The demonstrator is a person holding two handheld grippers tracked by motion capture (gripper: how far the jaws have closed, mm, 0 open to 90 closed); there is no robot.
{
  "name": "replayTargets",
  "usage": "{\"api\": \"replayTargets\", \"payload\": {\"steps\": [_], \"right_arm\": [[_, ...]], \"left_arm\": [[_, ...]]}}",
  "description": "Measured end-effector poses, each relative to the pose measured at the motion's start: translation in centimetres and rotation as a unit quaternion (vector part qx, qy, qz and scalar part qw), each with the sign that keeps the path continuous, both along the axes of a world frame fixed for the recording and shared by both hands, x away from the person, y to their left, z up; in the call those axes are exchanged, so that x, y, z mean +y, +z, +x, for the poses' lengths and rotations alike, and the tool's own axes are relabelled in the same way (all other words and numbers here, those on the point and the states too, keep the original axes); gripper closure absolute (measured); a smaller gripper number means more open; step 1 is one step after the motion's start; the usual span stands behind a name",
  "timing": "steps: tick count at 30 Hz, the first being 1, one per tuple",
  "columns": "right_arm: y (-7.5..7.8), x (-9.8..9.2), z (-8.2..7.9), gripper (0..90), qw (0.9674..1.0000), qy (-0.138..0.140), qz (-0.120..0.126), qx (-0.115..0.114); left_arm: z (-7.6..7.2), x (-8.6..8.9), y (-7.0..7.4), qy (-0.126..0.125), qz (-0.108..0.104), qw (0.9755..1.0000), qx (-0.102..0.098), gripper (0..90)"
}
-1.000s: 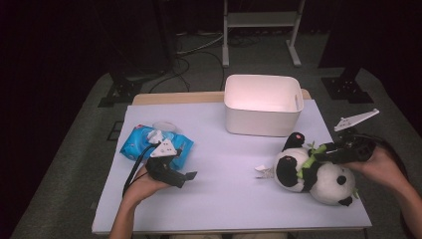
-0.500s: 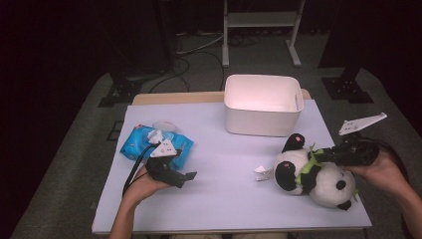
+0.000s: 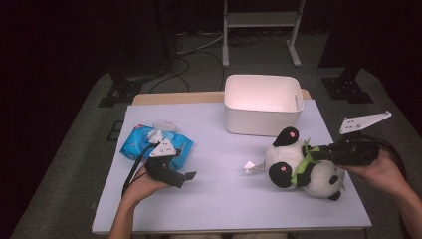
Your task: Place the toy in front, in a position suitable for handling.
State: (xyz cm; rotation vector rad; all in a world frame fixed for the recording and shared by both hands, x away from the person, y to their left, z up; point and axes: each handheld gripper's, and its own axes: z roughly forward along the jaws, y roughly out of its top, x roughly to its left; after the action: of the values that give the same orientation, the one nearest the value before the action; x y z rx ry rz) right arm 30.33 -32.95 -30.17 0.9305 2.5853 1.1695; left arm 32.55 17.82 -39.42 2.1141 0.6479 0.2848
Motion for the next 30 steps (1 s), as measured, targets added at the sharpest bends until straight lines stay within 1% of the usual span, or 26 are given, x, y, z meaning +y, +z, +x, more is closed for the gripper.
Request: {"api": "replayTargets", "payload": {"steps": [2, 3, 4, 7, 8, 9, 10, 11, 12, 13, 14, 15, 16, 17, 18, 19, 20, 21, 22, 25, 26, 27, 28, 29, 30], "right_arm": [[0.5, 0.8, -0.1, 76.6, 1.0, 0.007, 0.0, -0.006], [0.8, 1.7, 0.0, 76.6, 0.9998, 0.019, 0.002, -0.011], [0.8, 1.7, 0.0, 76.6, 0.9998, 0.019, 0.002, -0.011], [1.3, 3.3, 0.0, 76.6, 0.9993, 0.034, -0.003, -0.014], [1.5, 4.4, 0.1, 76.6, 0.9989, 0.042, -0.005, -0.019], [1.5, 4.4, 0.1, 76.6, 0.9989, 0.042, -0.005, -0.019], [1.6, 5.0, 0.1, 76.6, 0.9986, 0.048, -0.006, -0.021], [1.8, 6.1, 0.2, 76.6, 0.9978, 0.059, -0.004, -0.03], [1.8, 6.1, 0.2, 76.6, 0.9978, 0.059, -0.004, -0.03], [1.9, 7.1, 0.3, 76.6, 0.997, 0.07, 0.0, -0.035], [1.9, 7.1, 0.3, 76.6, 0.997, 0.07, 0.0, -0.035], [2.0, 8.2, 0.5, 76.5, 0.9961, 0.08, 0.001, -0.036], [2.0, 8.2, 0.5, 76.5, 0.9961, 0.08, 0.001, -0.036], [1.9, 9.3, 0.8, 76.6, 0.9953, 0.091, 0.004, -0.034], [1.9, 9.3, 0.8, 76.6, 0.9953, 0.091, 0.004, -0.034], [1.9, 10.4, 1.0, 76.5, 0.9944, 0.101, 0.004, -0.032], [1.9, 10.4, 1.0, 76.5, 0.9944, 0.101, 0.004, -0.032], [1.8, 11.5, 1.2, 76.5, 0.993, 0.113, 0.003, -0.033], [1.8, 11.5, 1.2, 76.5, 0.993, 0.113, 0.003, -0.033], [1.7, 13.5, 1.4, 76.5, 0.9904, 0.134, -0.005, -0.036], [1.7, 13.5, 1.4, 76.5, 0.9904, 0.134, -0.005, -0.036], [1.6, 14.0, 1.5, 76.5, 0.9895, 0.14, -0.008, -0.035], [1.4, 14.5, 1.6, 76.4, 0.9888, 0.146, -0.01, -0.031], [1.0, 15.2, 1.9, 76.4, 0.9884, 0.15, -0.009, -0.022], [1.0, 15.2, 1.9, 76.4, 0.9884, 0.15, -0.009, -0.022]], "left_arm": [[0.0, 0.1, 0.0, 0.001, -0.001, 1.0, 0.0, 2.7], [0.0, 0.2, 0.1, 0.002, -0.002, 1.0, -0.001, 2.7], [0.0, 0.2, 0.1, 0.002, -0.002, 1.0, -0.001, 2.7], [0.0, 0.3, 0.2, 0.003, -0.002, 1.0, -0.003, 2.7], [0.0, 0.3, 0.2, 0.003, -0.002, 1.0, -0.004, 2.7], [0.0, 0.4, 0.3, 0.003, -0.002, 1.0, -0.004, 2.7], [0.0, 0.5, 0.3, 0.004, -0.003, 1.0, -0.005, 2.7], [0.0, 0.6, 0.3, 0.006, -0.004, 1.0, -0.005, 2.7], [0.0, 0.6, 0.3, 0.008, -0.007, 0.9999, -0.004, 2.7], [0.0, 0.8, 0.3, 0.008, -0.004, 0.9999, -0.005, 2.7], [0.0, 0.8, 0.3, 0.008, -0.004, 0.9999, -0.005, 2.7], [0.0, 0.9, 0.4, 0.008, -0.004, 0.9999, -0.005, 2.7], [0.0, 0.9, 0.4, 0.008, -0.004, 0.9999, -0.005, 2.7], [0.0, 1.1, 0.4, 0.01, -0.005, 0.9999, -0.005, 2.7], [0.0, 1.1, 0.4, 0.01, -0.005, 0.9999, -0.005, 2.7], [0.0, 1.1, 0.5, 0.011, -0.006, 0.9999, -0.005, 2.7], [0.0, 1.2, 0.5, 0.012, -0.006, 0.9999, -0.006, 2.7], [0.0, 1.4, 0.6, 0.012, -0.006, 0.9999, -0.006, 2.7], [0.0, 1.4, 0.6, 0.012, -0.006, 0.9999, -0.006, 2.7], [-0.1, 1.5, 0.8, 0.013, -0.01, 0.9998, -0.009, 2.7], [-0.1, 1.5, 0.8, 0.013, -0.01, 0.9998, -0.009, 2.7], [-0.1, 1.6, 0.8, 0.014, -0.011, 0.9998, -0.009, 2.7], [-0.1, 1.6, 0.8, 0.014, -0.011, 0.9998, -0.01, 2.7], [-0.1, 1.7, 0.8, 0.016, -0.011, 0.9998, -0.01, 2.7], [-0.1, 1.7, 0.8, 0.016, -0.01, 0.9998, -0.009, 2.7]]}}
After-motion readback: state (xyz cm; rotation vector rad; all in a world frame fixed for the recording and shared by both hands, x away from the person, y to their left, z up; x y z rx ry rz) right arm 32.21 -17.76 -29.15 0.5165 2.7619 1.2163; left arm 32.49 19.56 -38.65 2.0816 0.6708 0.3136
